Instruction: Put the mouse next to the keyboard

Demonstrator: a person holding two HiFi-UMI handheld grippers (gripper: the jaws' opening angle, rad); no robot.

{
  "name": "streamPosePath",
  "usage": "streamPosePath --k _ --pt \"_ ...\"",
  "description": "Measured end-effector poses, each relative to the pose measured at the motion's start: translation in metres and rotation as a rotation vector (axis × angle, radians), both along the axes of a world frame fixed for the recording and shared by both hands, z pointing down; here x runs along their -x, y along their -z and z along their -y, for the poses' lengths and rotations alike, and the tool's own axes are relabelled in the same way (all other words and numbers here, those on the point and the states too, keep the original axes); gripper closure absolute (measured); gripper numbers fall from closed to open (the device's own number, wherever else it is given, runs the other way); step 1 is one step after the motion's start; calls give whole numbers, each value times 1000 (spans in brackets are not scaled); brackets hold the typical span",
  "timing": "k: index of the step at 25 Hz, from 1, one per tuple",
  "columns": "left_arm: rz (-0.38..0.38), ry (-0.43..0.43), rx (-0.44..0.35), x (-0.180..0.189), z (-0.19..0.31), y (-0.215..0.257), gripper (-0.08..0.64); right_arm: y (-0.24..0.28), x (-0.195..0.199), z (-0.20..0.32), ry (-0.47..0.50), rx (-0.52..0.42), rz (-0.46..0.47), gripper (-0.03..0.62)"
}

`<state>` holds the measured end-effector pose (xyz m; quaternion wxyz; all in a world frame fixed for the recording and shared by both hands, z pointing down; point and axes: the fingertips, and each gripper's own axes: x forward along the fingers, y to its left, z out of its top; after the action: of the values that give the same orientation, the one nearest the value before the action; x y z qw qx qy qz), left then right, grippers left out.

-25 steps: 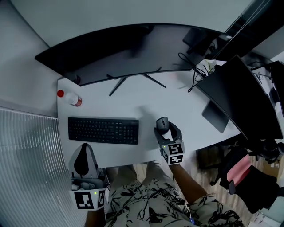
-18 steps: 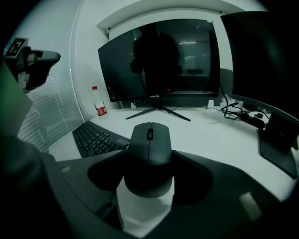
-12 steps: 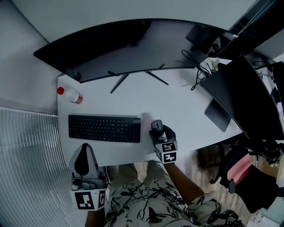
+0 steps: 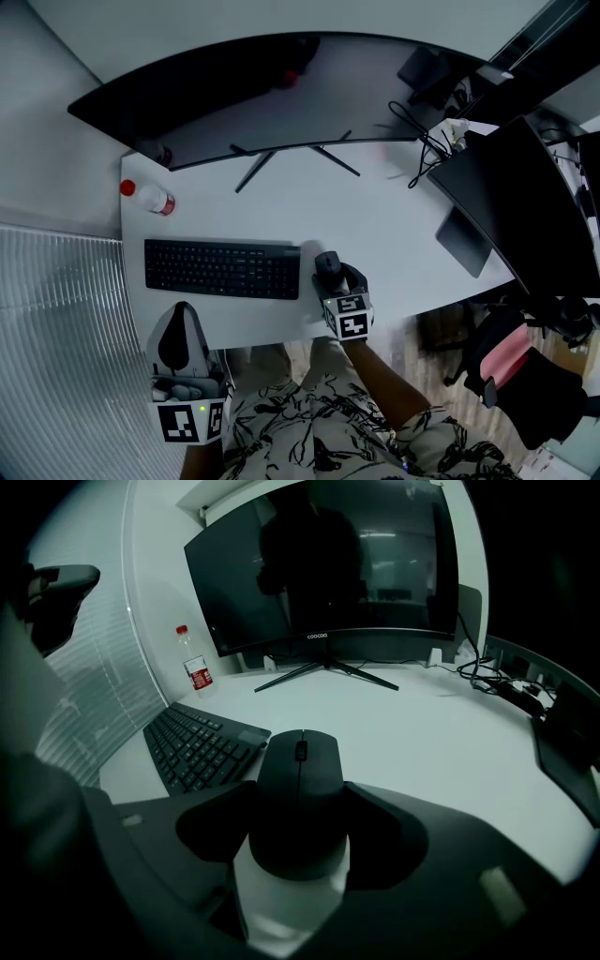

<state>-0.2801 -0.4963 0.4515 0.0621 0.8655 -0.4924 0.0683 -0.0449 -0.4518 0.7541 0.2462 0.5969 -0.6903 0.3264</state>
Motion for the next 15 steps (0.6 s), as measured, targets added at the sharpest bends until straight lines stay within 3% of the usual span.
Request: streamPosePath --k 15 --pt "-9 17 13 8 5 -2 565 -10 6 12 10 28 -36 291"
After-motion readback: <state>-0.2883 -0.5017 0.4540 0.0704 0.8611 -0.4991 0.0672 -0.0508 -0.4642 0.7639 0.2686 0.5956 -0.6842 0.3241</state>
